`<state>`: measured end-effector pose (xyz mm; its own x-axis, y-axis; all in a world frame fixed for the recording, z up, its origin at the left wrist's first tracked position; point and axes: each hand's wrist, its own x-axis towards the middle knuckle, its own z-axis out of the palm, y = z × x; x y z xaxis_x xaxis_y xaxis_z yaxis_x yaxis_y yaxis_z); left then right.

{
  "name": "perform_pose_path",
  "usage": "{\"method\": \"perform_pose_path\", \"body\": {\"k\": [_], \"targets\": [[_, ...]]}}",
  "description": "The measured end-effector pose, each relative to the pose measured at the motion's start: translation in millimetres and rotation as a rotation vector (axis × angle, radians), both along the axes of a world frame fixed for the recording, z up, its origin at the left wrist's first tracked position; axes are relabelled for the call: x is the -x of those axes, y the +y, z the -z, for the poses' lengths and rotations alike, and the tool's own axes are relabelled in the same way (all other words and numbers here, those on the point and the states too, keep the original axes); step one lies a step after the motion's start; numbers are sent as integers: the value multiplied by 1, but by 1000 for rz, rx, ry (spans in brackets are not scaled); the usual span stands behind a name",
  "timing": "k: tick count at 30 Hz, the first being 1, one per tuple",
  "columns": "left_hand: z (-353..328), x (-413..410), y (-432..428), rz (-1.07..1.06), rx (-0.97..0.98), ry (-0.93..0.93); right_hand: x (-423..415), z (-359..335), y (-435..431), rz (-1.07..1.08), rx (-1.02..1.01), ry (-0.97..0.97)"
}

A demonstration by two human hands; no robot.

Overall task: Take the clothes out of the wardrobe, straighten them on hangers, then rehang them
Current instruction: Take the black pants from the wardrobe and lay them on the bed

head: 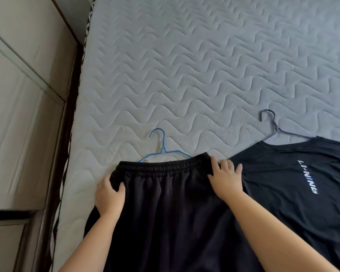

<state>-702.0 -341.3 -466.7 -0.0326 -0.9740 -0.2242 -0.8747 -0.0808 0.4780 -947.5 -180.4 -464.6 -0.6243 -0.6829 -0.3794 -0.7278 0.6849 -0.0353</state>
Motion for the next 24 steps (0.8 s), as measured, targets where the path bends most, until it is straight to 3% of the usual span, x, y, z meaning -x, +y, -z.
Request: {"method": "perform_pose_path", "body": {"k": [3, 7, 13, 17, 24], "targets": [[-33, -23, 46, 46, -38, 11, -33, -24, 52, 61, 44, -131], [-85, -74, 125, -30, -137, 205, -99, -48, 150, 208, 211, -284], [-127, -160, 247, -200, -270, 217, -205, -84, 284, 625, 330, -493], [-151, -197, 298, -253, -385, 192, -245, -112, 336, 939, 294, -591], [-176, -248, 340, -63, -508, 97, -267, -150, 400, 1101, 235, -642]]}}
